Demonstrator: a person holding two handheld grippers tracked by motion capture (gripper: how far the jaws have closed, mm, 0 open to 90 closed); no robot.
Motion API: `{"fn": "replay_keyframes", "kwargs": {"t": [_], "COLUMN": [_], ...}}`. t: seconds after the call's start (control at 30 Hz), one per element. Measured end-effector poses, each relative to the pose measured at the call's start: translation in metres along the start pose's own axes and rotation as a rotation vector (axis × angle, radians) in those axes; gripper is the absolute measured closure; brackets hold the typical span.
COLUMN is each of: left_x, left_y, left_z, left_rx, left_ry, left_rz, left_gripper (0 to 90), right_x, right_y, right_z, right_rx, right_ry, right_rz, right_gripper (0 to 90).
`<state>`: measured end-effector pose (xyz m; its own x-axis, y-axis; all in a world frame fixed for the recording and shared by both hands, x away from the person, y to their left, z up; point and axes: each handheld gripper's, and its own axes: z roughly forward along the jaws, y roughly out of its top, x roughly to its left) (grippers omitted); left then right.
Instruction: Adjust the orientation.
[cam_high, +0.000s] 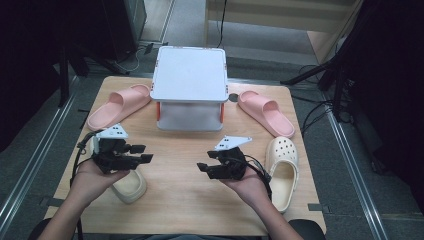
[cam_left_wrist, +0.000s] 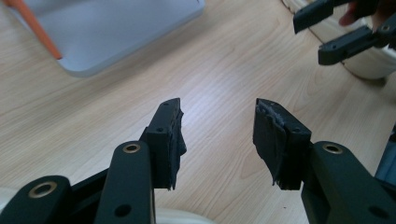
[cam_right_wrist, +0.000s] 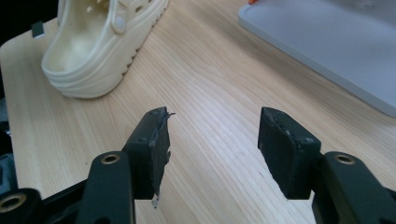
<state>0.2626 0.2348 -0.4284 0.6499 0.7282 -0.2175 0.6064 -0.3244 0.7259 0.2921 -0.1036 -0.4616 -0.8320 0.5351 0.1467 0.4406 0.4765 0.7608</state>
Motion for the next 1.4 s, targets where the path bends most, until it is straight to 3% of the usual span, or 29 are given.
{"fn": "replay_keyframes", "kwargs": {"t": [0.23, 0.43, 0.67, 0.8, 1.0, 1.17, 1.4], "left_x": [0.012, 0.03, 0.044, 0.053, 0.062, 0.066, 0.07], "left_y": [-0.006, -0.014, -0.026, -0.031, -0.038, -0.042, -0.046], "left_z": [-0.019, -0.038, -0.051, -0.057, -0.064, -0.07, -0.07], "left_rx": [0.004, -0.019, -0.021, -0.021, -0.027, -0.049, -0.036], "left_ry": [0.086, 0.139, 0.154, 0.119, 0.139, 0.171, 0.185], "left_rz": [-0.01, -0.07, -0.105, -0.13, -0.16, -0.16, -0.155], "left_gripper": [52.5, 52.0, 51.7, 57.9, 59.6, 58.8, 58.1], "right_x": [0.009, 0.025, 0.038, 0.043, 0.05, 0.055, 0.067], "right_y": [0.017, 0.033, 0.049, 0.057, 0.069, 0.078, 0.085], "right_z": [0.014, 0.037, 0.073, 0.09, 0.115, 0.139, 0.165], "right_rx": [0.0, 0.028, 0.056, 0.066, 0.075, 0.086, 0.081], "right_ry": [0.048, 0.084, 0.123, 0.136, 0.145, 0.153, 0.182], "right_rz": [-0.016, -0.054, -0.07, -0.071, -0.074, -0.067, -0.061], "right_gripper": [45.8, 46.7, 47.9, 48.7, 48.5, 48.3, 48.3]}}
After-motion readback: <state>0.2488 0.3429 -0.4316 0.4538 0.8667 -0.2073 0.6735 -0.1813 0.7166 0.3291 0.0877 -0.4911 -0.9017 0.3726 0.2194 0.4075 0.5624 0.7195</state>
